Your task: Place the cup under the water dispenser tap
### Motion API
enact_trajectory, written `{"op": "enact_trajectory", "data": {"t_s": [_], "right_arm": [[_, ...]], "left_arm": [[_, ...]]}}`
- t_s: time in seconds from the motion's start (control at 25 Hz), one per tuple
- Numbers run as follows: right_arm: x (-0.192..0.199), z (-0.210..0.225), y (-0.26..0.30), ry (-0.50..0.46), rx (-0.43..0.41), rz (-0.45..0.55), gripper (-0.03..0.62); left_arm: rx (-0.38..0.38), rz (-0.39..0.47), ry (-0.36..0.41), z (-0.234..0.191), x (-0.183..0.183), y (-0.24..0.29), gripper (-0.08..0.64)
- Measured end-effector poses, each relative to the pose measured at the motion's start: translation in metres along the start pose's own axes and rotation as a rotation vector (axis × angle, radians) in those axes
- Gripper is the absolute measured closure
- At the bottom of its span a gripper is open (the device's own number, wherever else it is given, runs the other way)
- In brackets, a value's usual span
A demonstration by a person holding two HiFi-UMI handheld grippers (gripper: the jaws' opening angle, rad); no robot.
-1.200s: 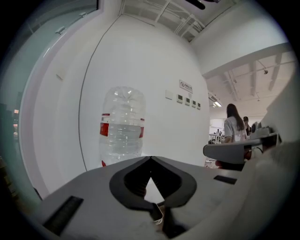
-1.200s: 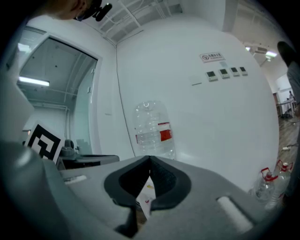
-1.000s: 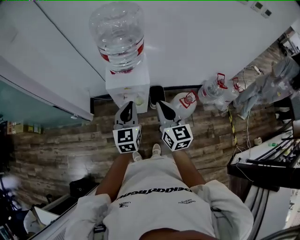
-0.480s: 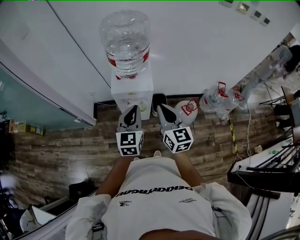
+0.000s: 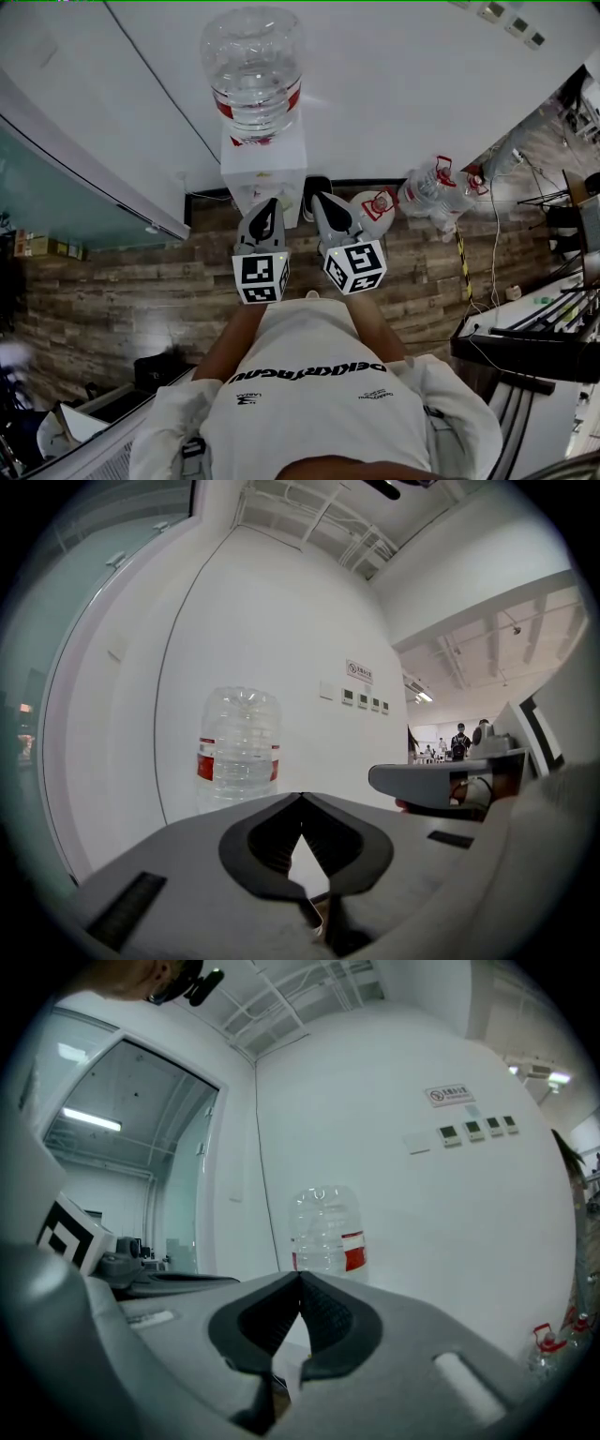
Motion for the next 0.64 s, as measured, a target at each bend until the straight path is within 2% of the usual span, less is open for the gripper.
{"op": "enact_trajectory", "data": {"t_s": [0.64], "right_arm": [[0.0099,0.0018,0.0043,-0.004,-0.012,-0.002,0.592]], "left_arm": [[0.013,0.005,-0.004,-0.0041,0.0042,0.004,0.563]]}}
Point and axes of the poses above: the fingertips, and each gripper's own axes: y forward along the fingers, z to its right, x out of its underside, the point moved 5 cm from there along -y, backward along the fingers, and after that the axes turned 9 degrees about z, right-handed, at the moved point
